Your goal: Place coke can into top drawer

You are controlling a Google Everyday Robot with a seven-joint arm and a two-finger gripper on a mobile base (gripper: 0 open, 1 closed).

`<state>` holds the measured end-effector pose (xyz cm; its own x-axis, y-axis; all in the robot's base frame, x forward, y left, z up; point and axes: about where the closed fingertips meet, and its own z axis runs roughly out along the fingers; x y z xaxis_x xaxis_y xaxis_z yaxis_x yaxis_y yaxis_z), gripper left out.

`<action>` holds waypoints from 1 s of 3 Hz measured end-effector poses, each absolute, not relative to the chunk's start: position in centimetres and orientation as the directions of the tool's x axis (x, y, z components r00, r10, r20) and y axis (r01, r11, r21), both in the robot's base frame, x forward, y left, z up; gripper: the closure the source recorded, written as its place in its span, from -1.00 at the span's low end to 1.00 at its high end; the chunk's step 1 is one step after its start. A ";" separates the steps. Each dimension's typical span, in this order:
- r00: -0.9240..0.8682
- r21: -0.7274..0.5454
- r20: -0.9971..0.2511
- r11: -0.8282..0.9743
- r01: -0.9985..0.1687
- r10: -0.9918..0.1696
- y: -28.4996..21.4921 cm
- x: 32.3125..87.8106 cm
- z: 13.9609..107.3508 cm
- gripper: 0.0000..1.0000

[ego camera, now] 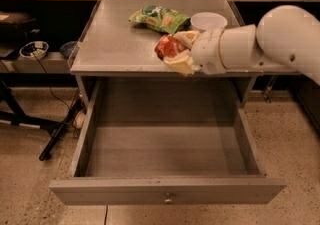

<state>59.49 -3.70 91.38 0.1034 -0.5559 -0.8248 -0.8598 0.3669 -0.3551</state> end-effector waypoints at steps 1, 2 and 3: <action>0.054 -0.338 -0.835 0.434 -0.835 -0.548 -4.8 57.9 89.5 1.00; -0.012 -0.277 -0.852 0.471 -0.837 -0.523 -5.3 56.5 86.3 1.00; -0.055 -0.233 -0.860 0.485 -0.843 -0.508 -5.5 55.8 84.4 1.00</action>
Offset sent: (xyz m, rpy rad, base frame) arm -0.0374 -0.0256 -0.0678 0.0631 0.0898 -0.1412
